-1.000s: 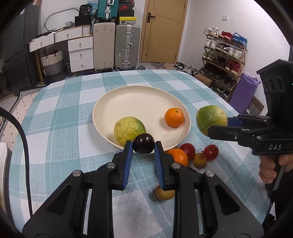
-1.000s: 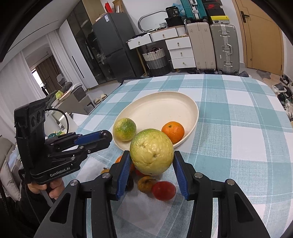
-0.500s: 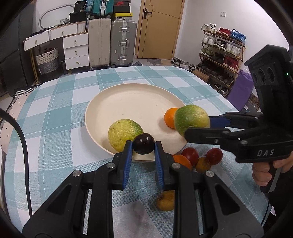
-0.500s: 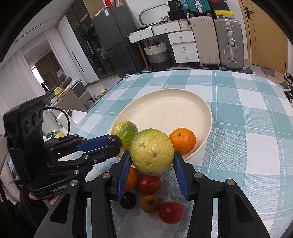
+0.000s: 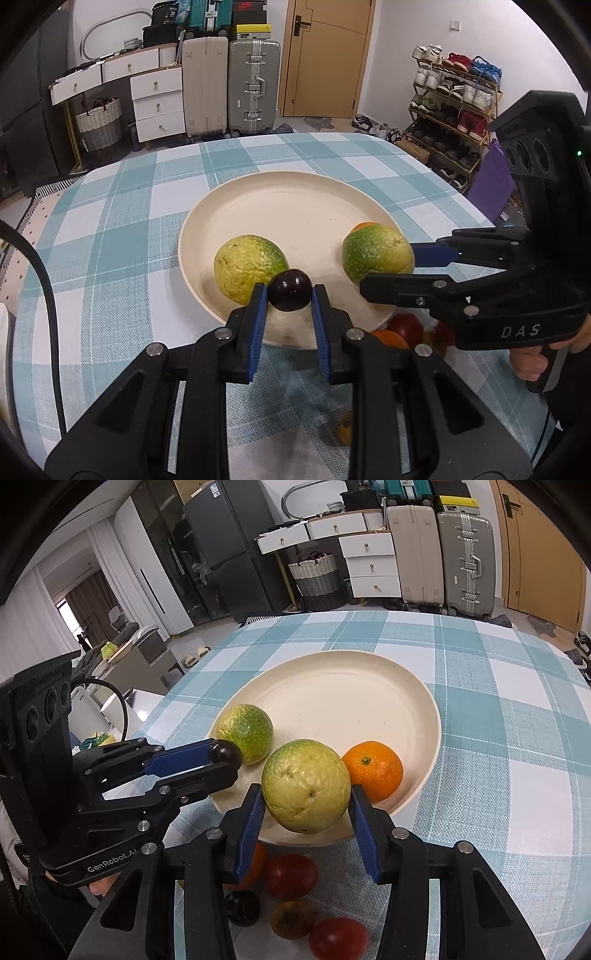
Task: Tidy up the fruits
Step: 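Carry the pomelo and plum onto the cream plate with both tools, then open both tools to release the pomelo and plum on the plate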
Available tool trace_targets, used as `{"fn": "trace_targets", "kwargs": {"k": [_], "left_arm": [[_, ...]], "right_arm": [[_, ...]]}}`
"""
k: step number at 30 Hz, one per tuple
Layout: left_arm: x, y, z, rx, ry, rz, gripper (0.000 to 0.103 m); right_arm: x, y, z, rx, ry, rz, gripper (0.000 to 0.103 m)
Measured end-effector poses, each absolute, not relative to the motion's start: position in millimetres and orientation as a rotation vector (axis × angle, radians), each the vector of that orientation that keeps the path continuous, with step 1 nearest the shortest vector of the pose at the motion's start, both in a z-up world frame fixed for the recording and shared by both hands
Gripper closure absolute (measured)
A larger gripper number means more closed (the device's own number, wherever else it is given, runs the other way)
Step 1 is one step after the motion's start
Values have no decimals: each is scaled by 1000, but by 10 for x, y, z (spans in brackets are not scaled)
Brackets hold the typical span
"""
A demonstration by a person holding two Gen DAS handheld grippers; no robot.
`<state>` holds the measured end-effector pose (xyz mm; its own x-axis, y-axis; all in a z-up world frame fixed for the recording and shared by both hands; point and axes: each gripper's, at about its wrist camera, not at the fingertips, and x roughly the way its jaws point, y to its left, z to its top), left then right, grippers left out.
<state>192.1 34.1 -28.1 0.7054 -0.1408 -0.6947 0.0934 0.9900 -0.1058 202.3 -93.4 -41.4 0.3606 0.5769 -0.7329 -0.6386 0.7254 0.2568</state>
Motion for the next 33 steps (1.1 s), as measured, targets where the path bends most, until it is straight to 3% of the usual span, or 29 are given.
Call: {"fn": "trace_targets", "kwargs": {"k": [29,31,33], "left_arm": [[2044,453,-421,-95,793,-81,81],[2035,456,-414,-101,793,-77,81],[2005,470,-391,-115,799,-81,81]], "right_arm": [[2359,-694,-499,-203,907,718,54],[2308,-732,-451,-190,884,725,52],[2237,-807,-362,-148,859,753,37]]}}
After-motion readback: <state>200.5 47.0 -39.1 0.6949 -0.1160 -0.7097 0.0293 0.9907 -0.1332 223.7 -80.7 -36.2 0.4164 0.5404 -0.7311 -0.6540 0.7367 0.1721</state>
